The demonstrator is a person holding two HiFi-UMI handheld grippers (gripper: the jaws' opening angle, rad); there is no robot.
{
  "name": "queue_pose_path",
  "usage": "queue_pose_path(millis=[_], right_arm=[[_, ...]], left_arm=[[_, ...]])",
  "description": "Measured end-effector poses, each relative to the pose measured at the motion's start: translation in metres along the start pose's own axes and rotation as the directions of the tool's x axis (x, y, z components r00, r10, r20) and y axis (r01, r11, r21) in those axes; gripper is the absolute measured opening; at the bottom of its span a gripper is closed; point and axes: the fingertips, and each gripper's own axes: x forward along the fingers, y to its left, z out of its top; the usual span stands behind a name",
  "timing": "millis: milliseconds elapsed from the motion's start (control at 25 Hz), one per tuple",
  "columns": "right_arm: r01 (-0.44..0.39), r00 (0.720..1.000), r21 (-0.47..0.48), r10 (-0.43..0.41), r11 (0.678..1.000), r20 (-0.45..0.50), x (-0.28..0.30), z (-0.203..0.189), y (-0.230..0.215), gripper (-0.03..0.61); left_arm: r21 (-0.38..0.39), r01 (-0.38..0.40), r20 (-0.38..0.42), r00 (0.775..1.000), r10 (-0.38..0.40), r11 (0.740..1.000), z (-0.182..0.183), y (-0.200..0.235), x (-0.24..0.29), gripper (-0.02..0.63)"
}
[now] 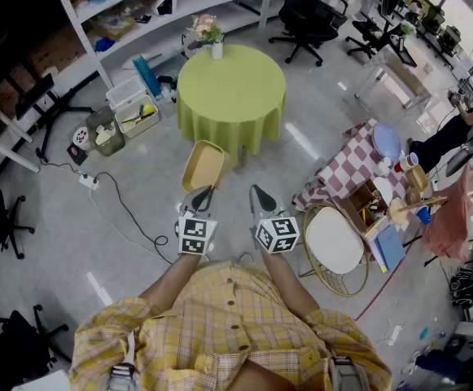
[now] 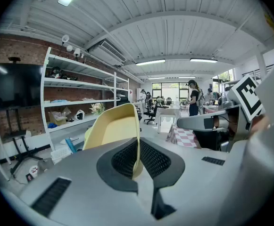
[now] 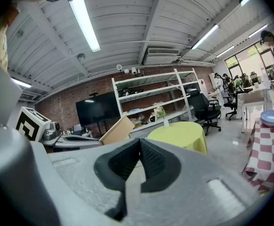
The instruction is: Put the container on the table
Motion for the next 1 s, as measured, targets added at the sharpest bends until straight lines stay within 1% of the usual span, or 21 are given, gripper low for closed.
queue_pose_path(millis=[320, 520, 640, 760, 1000], right_arm=[[-0.007, 1.000, 0.000, 0.007, 1.000, 0.003, -0.003, 0.000, -0.005, -0.002], [-0.022, 1.000, 0.002, 0.022, 1.000, 0.014, -0.006, 0.007, -0.007, -0.002], [-0.042, 0.999, -0.002, 0.042, 0.999, 0.016, -0.007, 0.008, -0.011, -0.002], [-0.057, 0.998, -0.014, 0.057, 0.998, 0.005, -0.011, 0.009, -0.017, -0.002], [-0.089, 0.996, -0.025, 0.089, 0.996, -0.001, -0.024, 0.013, -0.039, -0.002]], left_arm=[[0.018, -0.007, 0.001, 1.000, 0.007, 1.000, 0.002, -0.005, 0.003, 0.018], [0.024, -0.016, 0.002, 1.000, 0.016, 1.000, 0.006, -0.012, 0.004, 0.018], [0.039, -0.024, 0.005, 1.000, 0.024, 0.999, 0.008, -0.020, 0.006, 0.017], [0.039, -0.032, 0.001, 0.999, 0.032, 0.999, 0.009, -0.030, 0.010, 0.018], [0.060, -0.052, -0.006, 0.999, 0.053, 0.997, 0.013, -0.056, 0.022, 0.018]])
